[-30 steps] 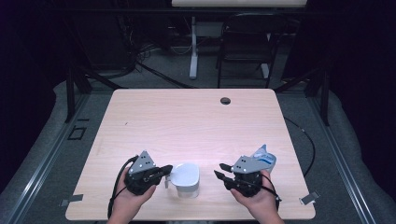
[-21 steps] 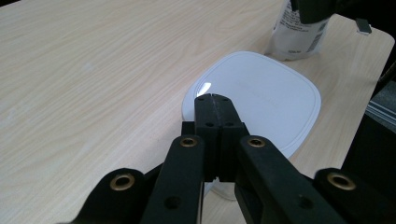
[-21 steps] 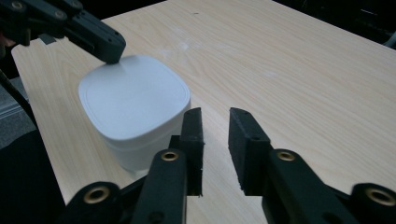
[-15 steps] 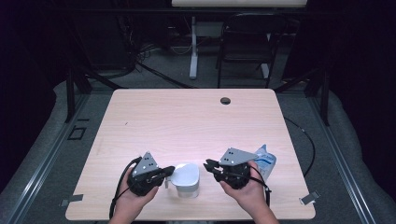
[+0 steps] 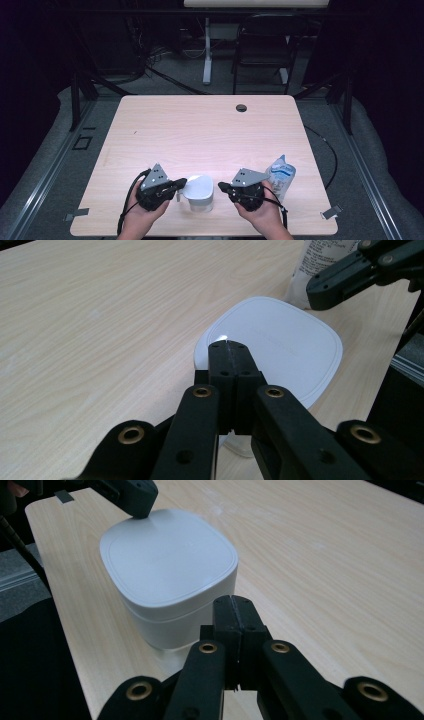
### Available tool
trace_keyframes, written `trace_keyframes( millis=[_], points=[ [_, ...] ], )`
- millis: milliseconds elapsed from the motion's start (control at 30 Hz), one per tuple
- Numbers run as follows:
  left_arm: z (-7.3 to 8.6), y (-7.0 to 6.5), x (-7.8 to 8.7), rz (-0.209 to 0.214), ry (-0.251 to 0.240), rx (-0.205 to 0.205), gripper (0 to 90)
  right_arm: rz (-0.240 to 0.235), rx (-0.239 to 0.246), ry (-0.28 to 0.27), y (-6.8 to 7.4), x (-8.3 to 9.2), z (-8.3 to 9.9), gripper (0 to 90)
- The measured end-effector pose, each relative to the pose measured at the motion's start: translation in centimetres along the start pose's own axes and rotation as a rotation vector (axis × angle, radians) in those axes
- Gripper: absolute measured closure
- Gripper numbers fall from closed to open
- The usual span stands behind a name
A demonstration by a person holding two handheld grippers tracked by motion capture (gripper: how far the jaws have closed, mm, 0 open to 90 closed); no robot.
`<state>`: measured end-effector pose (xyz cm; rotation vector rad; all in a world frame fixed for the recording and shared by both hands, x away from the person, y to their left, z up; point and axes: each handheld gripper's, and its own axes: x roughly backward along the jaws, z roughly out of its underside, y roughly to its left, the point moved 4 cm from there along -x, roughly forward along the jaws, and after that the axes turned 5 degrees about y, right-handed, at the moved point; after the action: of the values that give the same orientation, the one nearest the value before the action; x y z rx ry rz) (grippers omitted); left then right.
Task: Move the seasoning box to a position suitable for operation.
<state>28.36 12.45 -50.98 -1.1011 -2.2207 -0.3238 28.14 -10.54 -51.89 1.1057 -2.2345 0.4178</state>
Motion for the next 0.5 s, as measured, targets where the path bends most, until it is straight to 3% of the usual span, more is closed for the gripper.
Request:
trace_keyframes(
  millis=[300,500],
  points=[
    [0.13,0.04,0.07,0.006,-0.006,0.009,90.0,-0.015,0.041,0.031,0.93,-0.91,0.89,90.0],
    [0.19,0.05,0.10,0.008,-0.010,0.010,90.0,-0.025,0.040,0.032,1.11,-1.12,1.08,90.0]
  ],
)
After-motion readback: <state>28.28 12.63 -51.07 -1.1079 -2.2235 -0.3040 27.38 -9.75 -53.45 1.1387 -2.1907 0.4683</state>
